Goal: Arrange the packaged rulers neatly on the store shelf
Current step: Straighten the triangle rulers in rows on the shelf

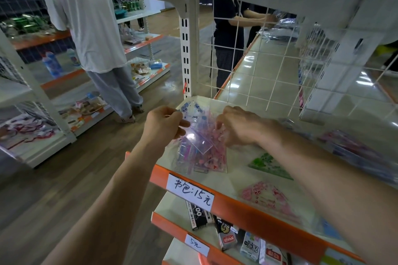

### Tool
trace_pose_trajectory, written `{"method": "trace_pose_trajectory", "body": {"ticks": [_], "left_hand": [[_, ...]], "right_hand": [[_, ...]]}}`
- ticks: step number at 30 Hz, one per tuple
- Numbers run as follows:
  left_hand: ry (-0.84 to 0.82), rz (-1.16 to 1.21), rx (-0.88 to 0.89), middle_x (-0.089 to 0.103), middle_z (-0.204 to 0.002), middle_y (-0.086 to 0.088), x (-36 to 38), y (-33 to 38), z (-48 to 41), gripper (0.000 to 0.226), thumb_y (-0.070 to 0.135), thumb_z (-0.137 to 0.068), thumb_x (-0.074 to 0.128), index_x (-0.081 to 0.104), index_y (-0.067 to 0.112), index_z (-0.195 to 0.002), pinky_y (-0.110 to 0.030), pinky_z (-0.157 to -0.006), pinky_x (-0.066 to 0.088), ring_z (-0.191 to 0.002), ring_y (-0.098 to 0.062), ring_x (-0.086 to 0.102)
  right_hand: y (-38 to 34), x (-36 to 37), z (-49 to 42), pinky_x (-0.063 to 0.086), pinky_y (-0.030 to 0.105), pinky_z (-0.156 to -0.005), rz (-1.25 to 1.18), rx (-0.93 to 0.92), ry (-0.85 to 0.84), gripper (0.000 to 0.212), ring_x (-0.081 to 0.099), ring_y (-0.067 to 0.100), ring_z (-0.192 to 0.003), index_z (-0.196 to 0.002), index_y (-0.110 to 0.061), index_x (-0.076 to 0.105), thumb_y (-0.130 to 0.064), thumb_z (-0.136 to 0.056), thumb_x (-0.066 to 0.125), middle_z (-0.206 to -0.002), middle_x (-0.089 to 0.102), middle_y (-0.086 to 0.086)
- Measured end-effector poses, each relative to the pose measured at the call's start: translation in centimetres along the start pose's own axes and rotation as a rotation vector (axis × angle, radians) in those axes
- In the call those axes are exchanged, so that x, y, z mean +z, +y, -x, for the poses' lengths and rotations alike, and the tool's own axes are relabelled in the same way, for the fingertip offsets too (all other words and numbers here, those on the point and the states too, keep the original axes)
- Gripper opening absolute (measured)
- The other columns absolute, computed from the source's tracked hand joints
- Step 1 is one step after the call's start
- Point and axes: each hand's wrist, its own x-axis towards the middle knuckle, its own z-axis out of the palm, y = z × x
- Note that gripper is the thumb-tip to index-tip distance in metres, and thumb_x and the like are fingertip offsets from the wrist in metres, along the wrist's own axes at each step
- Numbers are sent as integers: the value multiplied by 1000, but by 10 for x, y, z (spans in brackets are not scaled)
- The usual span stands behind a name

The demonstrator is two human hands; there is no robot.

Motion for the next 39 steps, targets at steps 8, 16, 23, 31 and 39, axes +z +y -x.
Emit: {"method": "trace_pose_trajectory", "body": {"ticks": [8, 16, 23, 31, 39], "left_hand": [[210, 141, 118, 70, -81, 1, 6, 9, 3, 9, 13, -96, 49, 56, 14, -102, -27, -61, 53, -60, -13, 65], [113, 254, 83, 69, -89, -7, 52, 17, 22, 7, 5, -95, 51, 54, 9, -99, -26, -61, 56, -74, -19, 70], [-8, 405, 19, 69, -87, -12, 93, 12, 49, 8, 6, -94, 53, 54, 13, -90, -36, -69, 56, -77, -26, 69], [-135, 477, -10, 71, -92, -14, 124, 12, 80, 9, 7, -94, 54, 62, 9, -91, -37, -76, 56, -81, -28, 70], [-137, 530, 16, 67, -61, -4, 140, 9, 99, 14, -6, -83, 62, 67, 7, -78, -26, -67, 59, -58, -14, 64]], "right_hand": [[10, -30, 23, 42, 24, -72, -388, -28, 227, 11, 60, 13, -87, -83, -30, 65, -20, -82, 69, -86, 63, -9], [27, -22, 62, 54, 20, -57, -1444, 260, 660, 22, 68, 12, -67, -96, -17, 56, 1, -85, 64, -89, 69, 11], [38, -6, 107, 60, 30, -69, -1707, 377, 799, 68, 70, 20, -75, -140, -22, 32, 6, -86, 61, -90, 68, 12], [53, 17, 131, 56, 25, -64, -1767, 458, 904, 16, 72, 13, -74, -104, -15, 60, -7, -90, 62, -83, 73, 4], [61, 36, 150, 54, 22, -66, -1663, 527, 878, 5, 67, 15, -80, -91, -13, 68, -10, -87, 66, -83, 71, 3]]}}
